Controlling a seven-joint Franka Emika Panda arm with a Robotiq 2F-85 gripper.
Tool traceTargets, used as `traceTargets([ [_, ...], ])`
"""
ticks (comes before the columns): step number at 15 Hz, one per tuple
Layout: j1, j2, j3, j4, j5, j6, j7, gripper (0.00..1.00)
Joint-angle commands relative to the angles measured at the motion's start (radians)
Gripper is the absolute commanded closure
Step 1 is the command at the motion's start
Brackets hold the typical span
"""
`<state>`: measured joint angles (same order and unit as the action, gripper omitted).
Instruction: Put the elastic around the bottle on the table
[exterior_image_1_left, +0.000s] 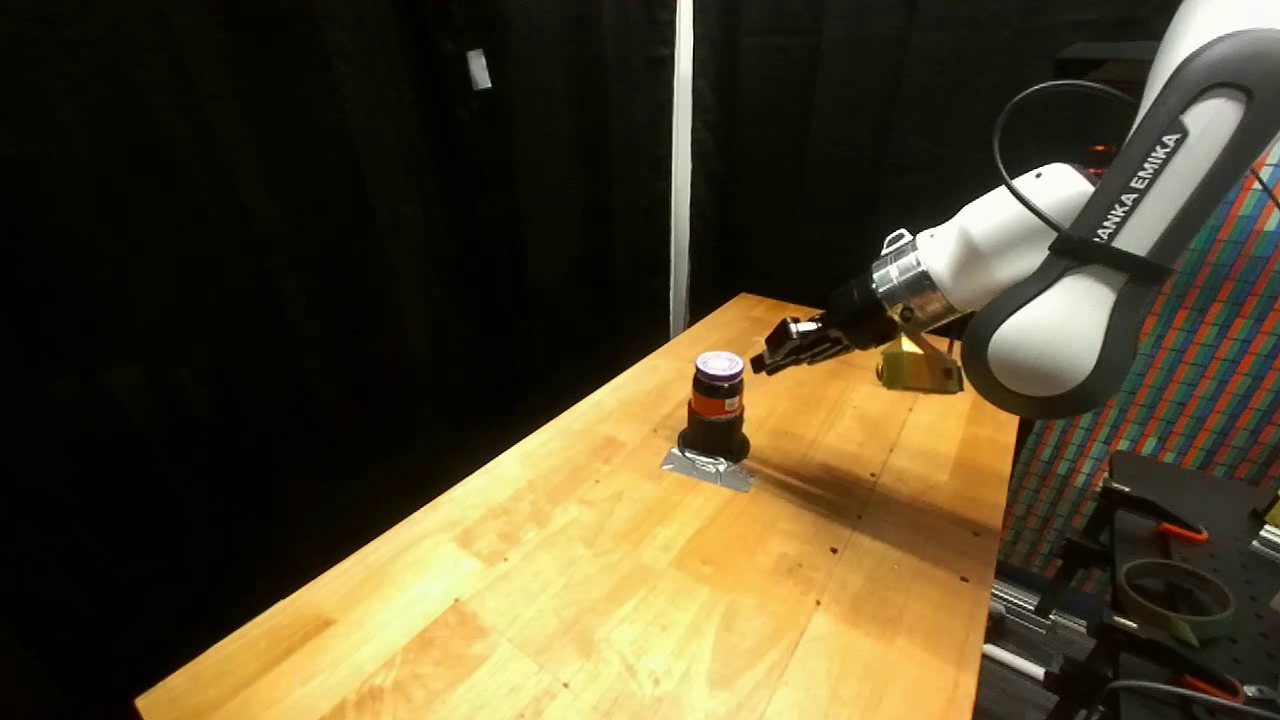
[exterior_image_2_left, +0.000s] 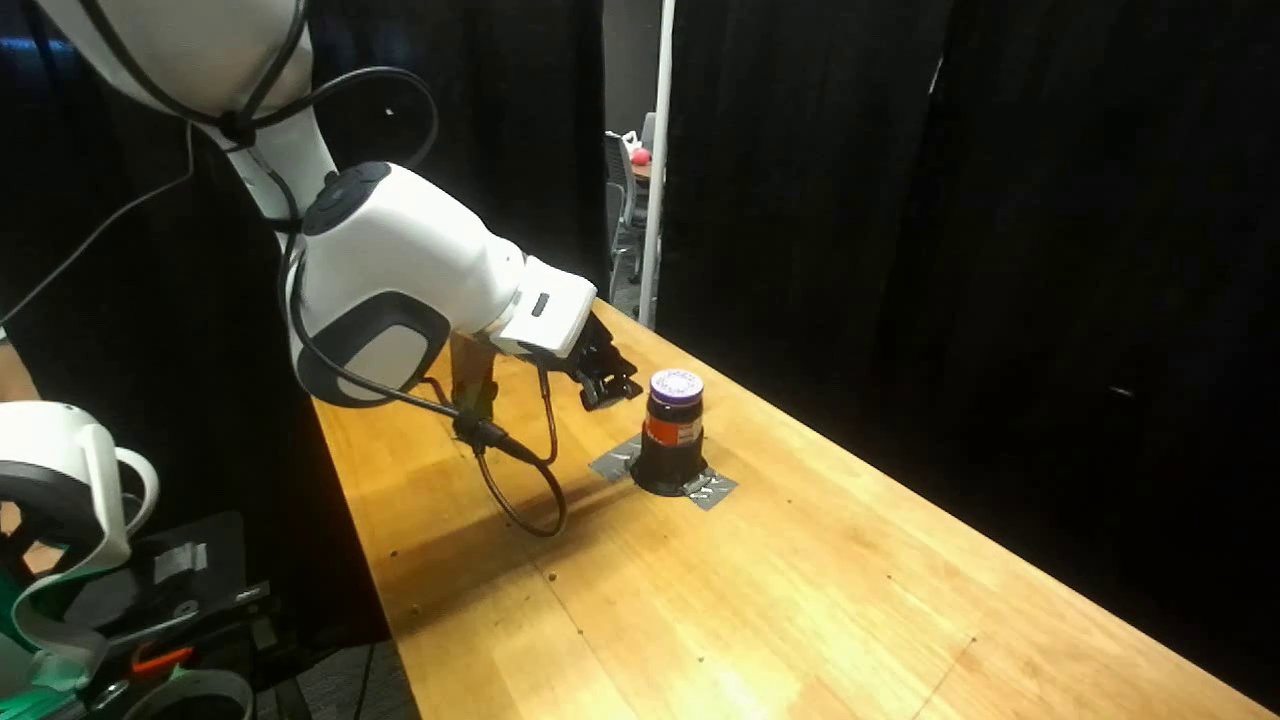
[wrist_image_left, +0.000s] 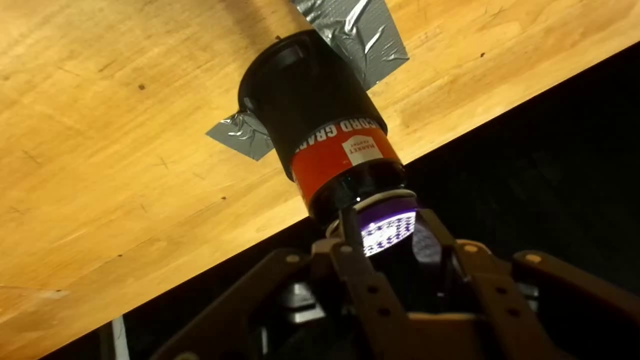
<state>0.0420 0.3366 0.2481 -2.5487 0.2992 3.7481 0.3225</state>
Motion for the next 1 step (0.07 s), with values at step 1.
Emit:
traceTargets([
  [1, 0.031, -0.004, -0.036, -0.002, -0.013, -0.006, 0.018, 0.58],
])
